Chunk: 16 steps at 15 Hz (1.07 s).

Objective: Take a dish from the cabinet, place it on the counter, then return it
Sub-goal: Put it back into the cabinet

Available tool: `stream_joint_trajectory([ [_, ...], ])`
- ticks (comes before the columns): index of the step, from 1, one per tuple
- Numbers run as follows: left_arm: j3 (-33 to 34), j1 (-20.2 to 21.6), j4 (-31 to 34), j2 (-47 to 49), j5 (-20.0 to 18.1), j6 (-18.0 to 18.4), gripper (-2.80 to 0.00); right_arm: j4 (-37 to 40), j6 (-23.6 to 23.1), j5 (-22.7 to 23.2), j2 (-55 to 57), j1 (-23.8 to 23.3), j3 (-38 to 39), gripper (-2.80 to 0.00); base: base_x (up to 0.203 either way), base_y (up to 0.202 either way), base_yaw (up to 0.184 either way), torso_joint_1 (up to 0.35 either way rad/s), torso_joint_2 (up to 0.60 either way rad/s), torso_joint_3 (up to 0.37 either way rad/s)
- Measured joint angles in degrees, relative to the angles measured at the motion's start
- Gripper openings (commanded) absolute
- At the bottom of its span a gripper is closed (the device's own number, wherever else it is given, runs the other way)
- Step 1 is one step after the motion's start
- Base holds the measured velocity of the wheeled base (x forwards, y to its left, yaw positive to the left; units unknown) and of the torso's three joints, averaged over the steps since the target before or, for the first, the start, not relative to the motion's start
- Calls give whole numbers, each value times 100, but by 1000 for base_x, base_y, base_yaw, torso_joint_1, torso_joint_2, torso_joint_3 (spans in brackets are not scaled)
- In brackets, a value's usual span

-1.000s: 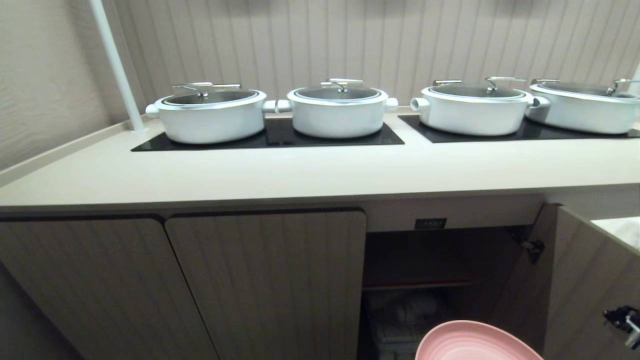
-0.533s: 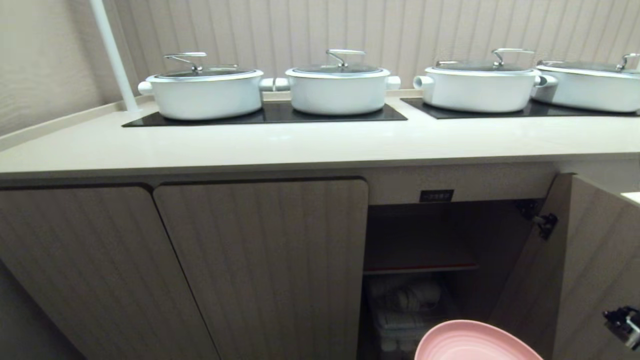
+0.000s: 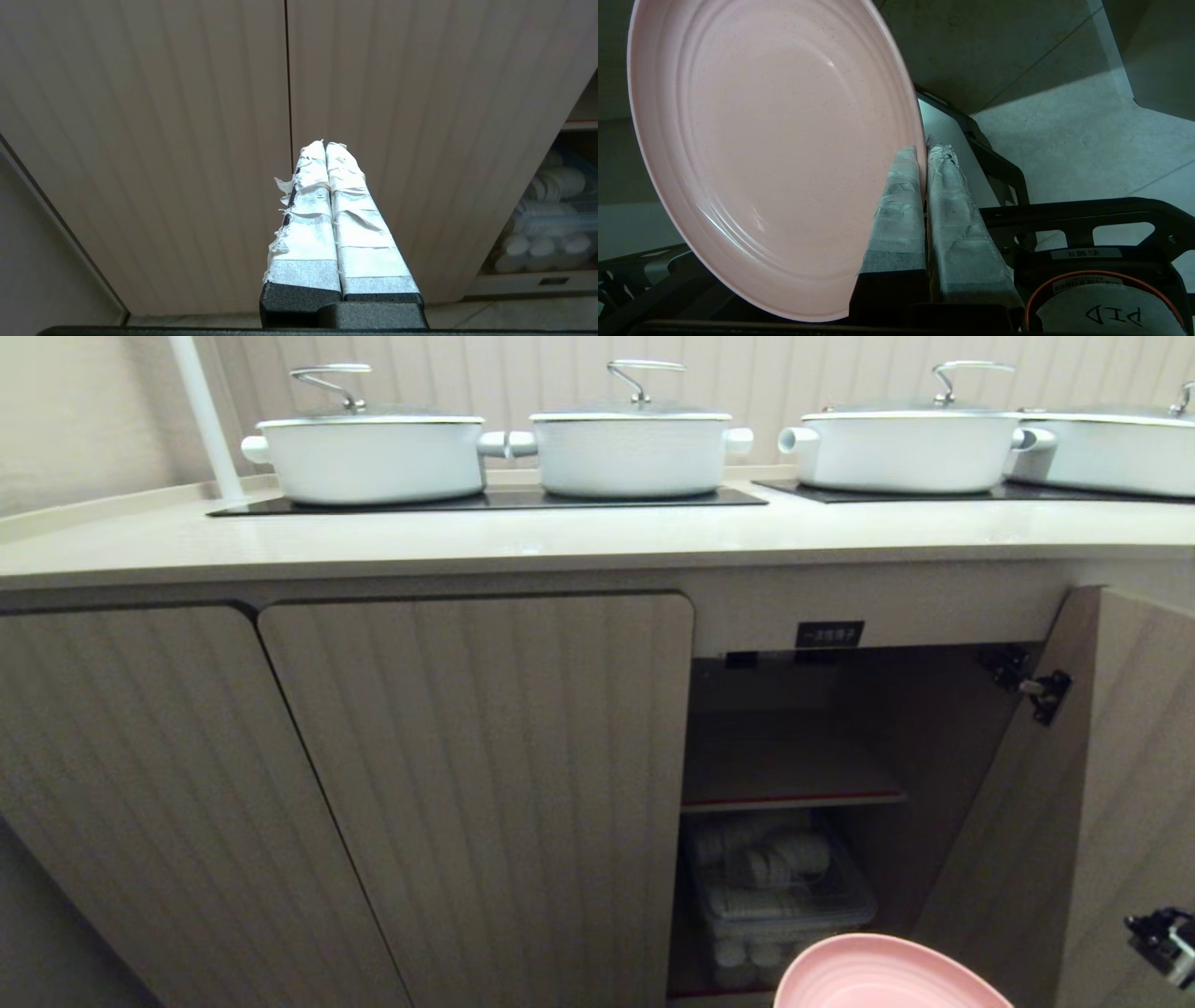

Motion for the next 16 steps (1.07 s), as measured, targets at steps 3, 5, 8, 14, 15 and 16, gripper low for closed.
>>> stream_joint_trajectory([
  [3,0,0,2,0,3,-2,-280,-5,-1,-2,4,10,-2,-280,0,0,0,-97,366,266],
  [5,0,-2,-4,0,0,-2,-280,-17,-1,0,12,29,-11,-280,0,0,0,-27,108,74],
  [8,0,-2,-6,0,5,-2,-280,-26,-1,0,44,50,-22,-280,0,0,0,-3,24,24],
  [14,0,0,-4,0,-4,-2,-280,-26,4,-2,52,75,0,-280,0,0,0,0,0,0],
  [15,0,0,-4,0,3,-2,-280,-27,9,0,56,77,0,-280,0,0,0,0,0,0],
  [16,0,0,-5,0,0,-1,-280,-26,8,-2,59,77,-5,-280,0,0,0,0,0,0],
])
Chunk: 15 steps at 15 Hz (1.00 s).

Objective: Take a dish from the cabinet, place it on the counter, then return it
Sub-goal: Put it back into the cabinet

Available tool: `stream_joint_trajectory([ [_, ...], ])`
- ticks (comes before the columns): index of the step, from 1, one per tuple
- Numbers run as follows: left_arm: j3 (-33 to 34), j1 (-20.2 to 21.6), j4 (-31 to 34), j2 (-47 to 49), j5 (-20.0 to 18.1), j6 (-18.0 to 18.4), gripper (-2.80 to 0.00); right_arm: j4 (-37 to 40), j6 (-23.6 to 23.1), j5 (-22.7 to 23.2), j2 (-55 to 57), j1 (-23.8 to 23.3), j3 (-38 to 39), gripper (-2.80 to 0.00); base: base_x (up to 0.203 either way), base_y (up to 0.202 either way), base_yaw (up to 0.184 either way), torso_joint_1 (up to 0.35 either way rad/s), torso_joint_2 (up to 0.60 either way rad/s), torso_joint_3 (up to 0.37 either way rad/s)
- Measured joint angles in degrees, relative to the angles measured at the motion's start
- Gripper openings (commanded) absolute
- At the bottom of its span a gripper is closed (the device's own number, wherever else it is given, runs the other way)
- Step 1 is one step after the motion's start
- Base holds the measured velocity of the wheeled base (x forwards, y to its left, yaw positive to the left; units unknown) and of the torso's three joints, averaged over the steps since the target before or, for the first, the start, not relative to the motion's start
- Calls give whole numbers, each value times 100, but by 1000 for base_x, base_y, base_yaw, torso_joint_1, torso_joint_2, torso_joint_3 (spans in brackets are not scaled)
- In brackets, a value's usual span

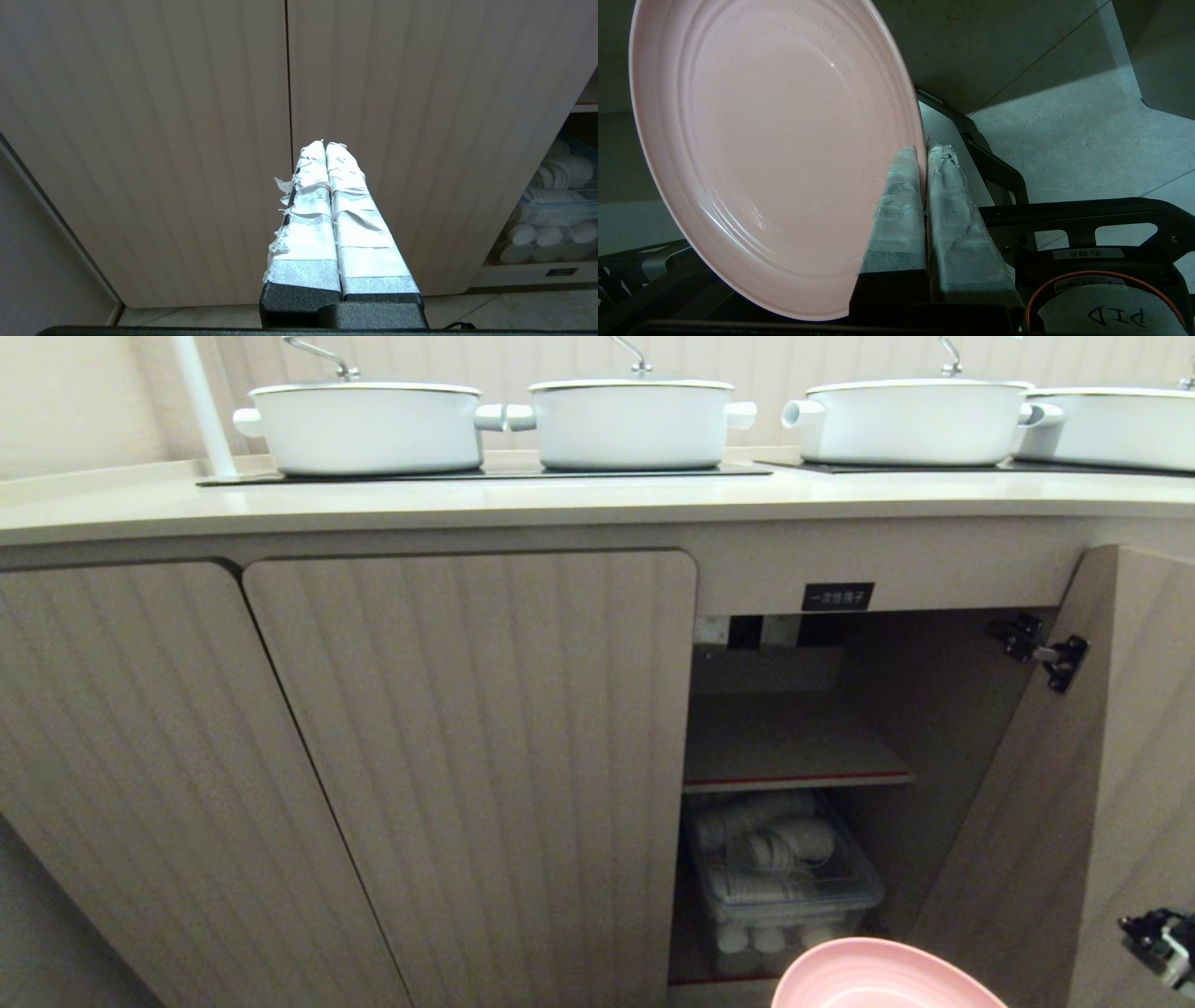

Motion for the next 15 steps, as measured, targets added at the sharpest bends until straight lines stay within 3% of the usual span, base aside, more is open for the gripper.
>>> stream_joint_trajectory([
  [7,0,-2,1,0,0,-1,-280,-7,-1,-6,7,0,-90,-280,0,0,0,0,0,0],
  [15,0,0,1,0,0,2,-280,99,107,32,134,-18,-740,-280,0,0,0,0,0,0],
])
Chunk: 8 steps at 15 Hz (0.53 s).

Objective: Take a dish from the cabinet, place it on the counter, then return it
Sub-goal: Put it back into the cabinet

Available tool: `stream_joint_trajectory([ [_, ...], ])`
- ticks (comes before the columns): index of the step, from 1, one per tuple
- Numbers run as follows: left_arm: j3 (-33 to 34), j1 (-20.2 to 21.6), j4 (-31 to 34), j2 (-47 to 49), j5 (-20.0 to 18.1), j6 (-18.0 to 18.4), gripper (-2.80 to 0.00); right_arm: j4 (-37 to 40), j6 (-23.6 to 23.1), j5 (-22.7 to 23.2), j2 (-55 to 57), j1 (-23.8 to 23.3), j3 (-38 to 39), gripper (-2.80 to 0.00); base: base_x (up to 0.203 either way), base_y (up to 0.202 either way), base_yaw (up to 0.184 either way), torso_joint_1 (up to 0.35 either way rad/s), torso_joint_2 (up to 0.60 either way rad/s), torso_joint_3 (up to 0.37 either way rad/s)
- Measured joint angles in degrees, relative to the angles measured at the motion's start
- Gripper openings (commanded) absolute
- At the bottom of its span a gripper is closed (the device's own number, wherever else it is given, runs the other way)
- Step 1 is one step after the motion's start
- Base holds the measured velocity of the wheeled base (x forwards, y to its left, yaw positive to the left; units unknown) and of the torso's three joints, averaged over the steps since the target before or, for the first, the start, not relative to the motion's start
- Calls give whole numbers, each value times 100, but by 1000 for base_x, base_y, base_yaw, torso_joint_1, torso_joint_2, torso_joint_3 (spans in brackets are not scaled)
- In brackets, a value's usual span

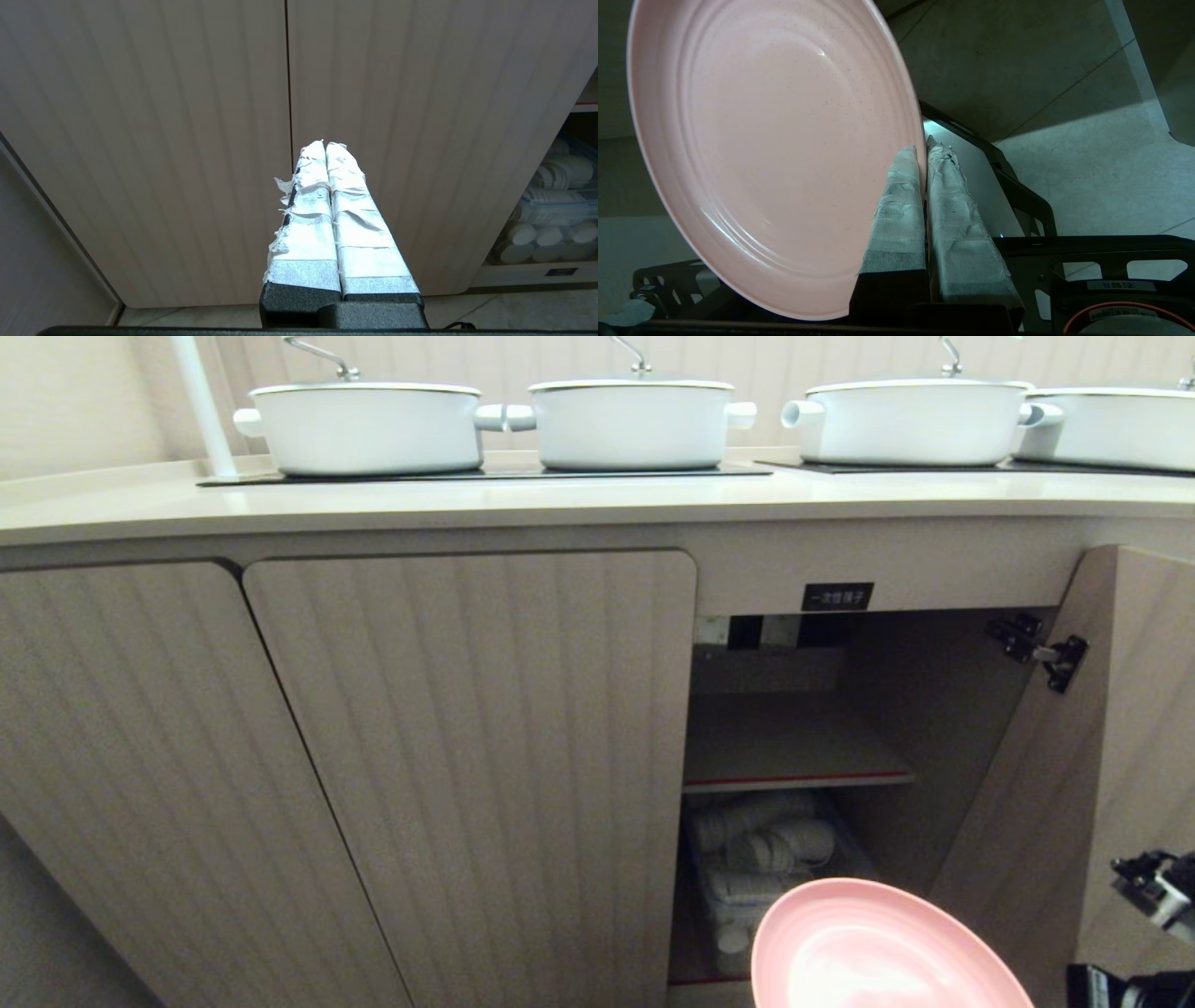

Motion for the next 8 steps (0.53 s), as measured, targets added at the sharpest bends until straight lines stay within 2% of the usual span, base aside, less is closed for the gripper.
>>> stream_joint_trajectory([
  [8,0,0,0,0,2,-4,-280,185,364,-83,601,-86,-635,-280,0,0,0,0,0,0],
])
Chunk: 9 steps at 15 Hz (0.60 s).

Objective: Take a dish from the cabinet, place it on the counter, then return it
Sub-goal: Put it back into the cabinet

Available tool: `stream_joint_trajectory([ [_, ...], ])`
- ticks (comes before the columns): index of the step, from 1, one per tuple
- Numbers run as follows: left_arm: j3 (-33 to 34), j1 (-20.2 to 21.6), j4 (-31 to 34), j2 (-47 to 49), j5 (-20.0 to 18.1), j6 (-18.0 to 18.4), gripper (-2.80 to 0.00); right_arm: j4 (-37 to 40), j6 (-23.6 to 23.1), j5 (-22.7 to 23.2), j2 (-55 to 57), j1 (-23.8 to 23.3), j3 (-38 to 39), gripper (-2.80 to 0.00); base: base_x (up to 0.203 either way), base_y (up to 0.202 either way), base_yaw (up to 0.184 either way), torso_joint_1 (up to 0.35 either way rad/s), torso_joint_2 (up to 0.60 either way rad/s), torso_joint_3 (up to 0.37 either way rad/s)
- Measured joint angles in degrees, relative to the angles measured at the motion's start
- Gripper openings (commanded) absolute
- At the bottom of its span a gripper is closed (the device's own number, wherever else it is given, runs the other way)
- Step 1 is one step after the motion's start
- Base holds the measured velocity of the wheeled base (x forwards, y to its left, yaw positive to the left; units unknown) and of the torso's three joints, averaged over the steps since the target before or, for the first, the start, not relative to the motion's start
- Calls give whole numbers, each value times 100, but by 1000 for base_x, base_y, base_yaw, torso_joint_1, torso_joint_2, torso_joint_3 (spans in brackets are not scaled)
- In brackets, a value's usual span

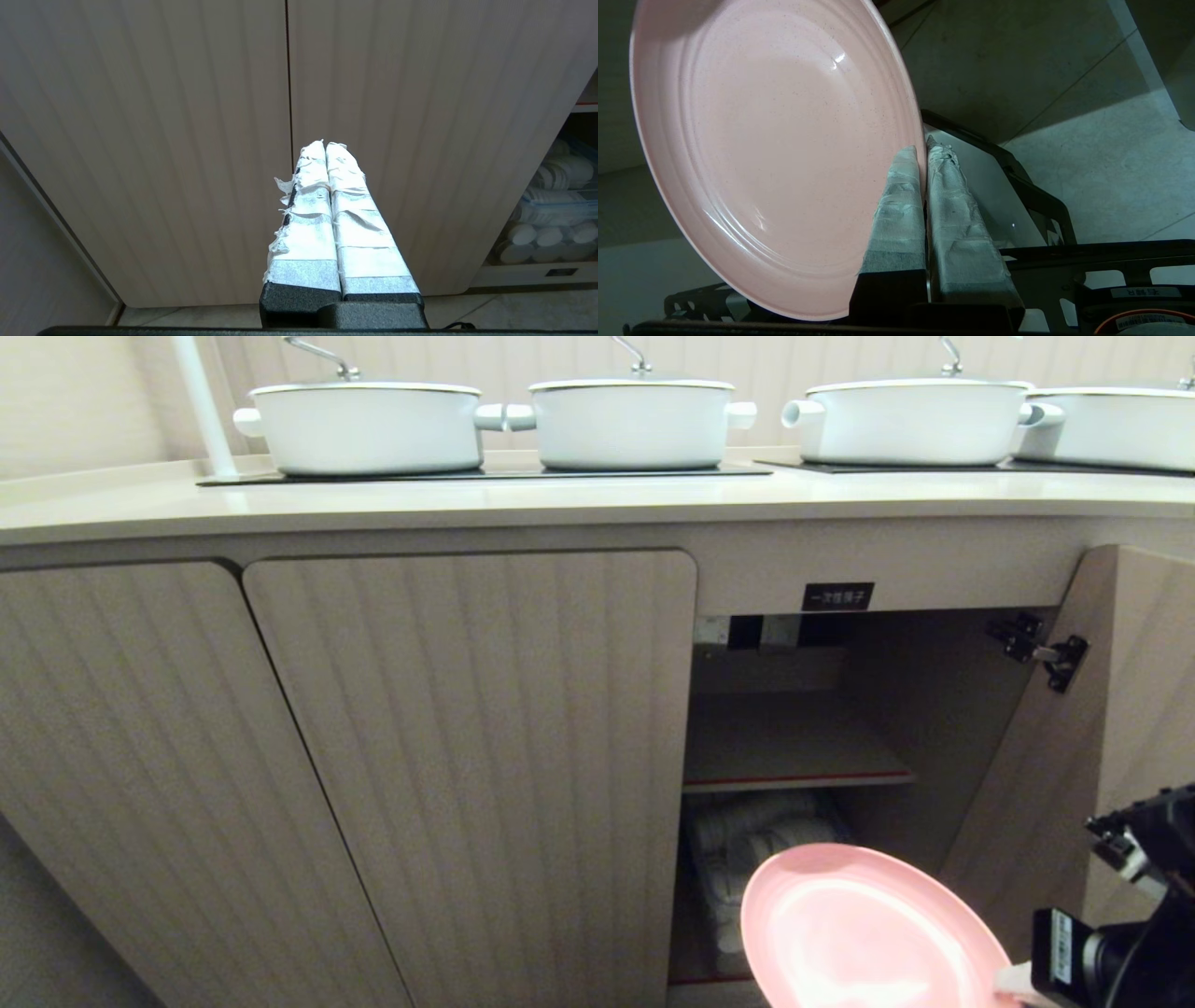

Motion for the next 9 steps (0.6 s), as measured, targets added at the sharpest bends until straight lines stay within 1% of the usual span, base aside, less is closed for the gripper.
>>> stream_joint_trajectory([
  [2,0,0,0,0,0,3,-280,-1,19,-40,146,-93,-39,-280,0,0,0,0,0,0],
  [6,0,0,-1,0,-3,3,-280,-64,93,-126,518,-438,-201,-280,0,0,0,0,0,0],
  [9,0,-2,-1,0,-5,3,-280,-178,93,-161,803,-568,-262,-280,0,0,0,0,0,0],
])
